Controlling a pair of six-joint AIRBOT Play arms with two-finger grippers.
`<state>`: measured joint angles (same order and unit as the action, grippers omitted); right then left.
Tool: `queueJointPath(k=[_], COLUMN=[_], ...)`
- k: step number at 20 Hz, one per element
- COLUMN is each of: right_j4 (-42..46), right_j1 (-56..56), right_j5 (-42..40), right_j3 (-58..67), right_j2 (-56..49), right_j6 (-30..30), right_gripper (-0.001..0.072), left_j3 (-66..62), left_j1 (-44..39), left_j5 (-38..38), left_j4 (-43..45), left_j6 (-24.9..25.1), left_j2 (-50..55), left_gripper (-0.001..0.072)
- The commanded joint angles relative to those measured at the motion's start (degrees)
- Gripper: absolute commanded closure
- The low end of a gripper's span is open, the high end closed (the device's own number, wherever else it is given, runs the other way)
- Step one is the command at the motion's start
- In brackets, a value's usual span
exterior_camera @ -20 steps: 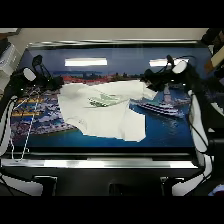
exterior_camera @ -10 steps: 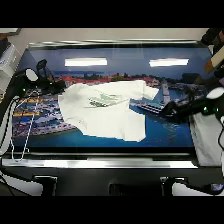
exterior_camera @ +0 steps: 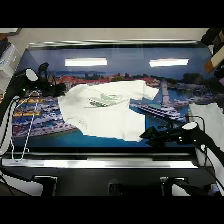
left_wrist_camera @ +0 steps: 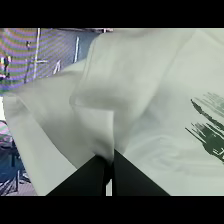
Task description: Fold the clothes and pants, and hang the long-sleeved shirts on hangers.
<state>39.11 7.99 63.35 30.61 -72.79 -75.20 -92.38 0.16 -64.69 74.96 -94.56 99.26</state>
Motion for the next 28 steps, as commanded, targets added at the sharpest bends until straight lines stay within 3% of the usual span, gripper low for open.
queueJointPath(k=[1, 2, 3, 6, 7, 9, 12, 16, 21, 24, 28], right_j4=[-1.46, -1.79, -2.97, -7.34, -10.01, -13.57, -14.67, -13.62, 4.37, 21.42, 31.41], right_j1=[-4.70, -5.16, -5.14, -5.14, -5.14, -5.14, -5.01, -4.96, -4.96, -4.98, -4.98], right_j5=[-9.62, -11.28, -12.26, -11.56, -9.20, -4.20, 1.53, 1.51, -5.81, -11.13, -18.99], right_j3=[-1.51, -1.51, -1.51, -1.27, -1.03, 0.02, 5.46, 26.36, 68.37, 89.00, 94.99], right_j2=[0.24, 0.24, 0.24, 0.26, 0.28, 1.51, 8.28, 19.32, 26.25, 27.32, 28.26], right_j6=[-2.23, -3.10, -3.10, 0.46, 3.28, 6.97, 7.02, 5.01, -8.81, -20.59, -28.96], right_gripper=[0.0160, 0.0168, 0.0239, 0.0648, 0.0678, 0.0678, 0.0679, 0.0679, 0.0680, 0.0680, 0.0680], left_j3=[0.00, 0.00, 0.00, 0.00, 0.00, 0.00, -1.38, -9.53, -27.10, -26.86, -24.79], left_j1=[0.00, 0.00, 0.00, 0.00, 0.00, 0.13, 0.85, 3.43, 7.65, 9.44, 9.51], left_j5=[-0.76, -0.96, -1.14, -1.64, -1.99, -2.01, -3.67, -4.81, -4.24, 1.73, 3.72], left_j4=[-0.44, -0.46, -0.46, -0.44, -0.44, -0.48, -0.70, -3.56, -4.00, -2.12, 1.57], left_j6=[0.00, 0.02, 0.02, 0.02, 0.04, 0.04, 0.09, 1.99, 1.95, 0.17, -3.26], left_j2=[0.00, 0.00, 0.00, 0.00, -0.07, -0.85, -4.57, -14.14, -29.44, -41.42, -49.24], left_gripper=[0.0692, 0.0692, 0.0692, 0.0692, 0.0693, 0.0692, 0.0693, 0.0693, 0.0693, 0.0693, 0.0693])
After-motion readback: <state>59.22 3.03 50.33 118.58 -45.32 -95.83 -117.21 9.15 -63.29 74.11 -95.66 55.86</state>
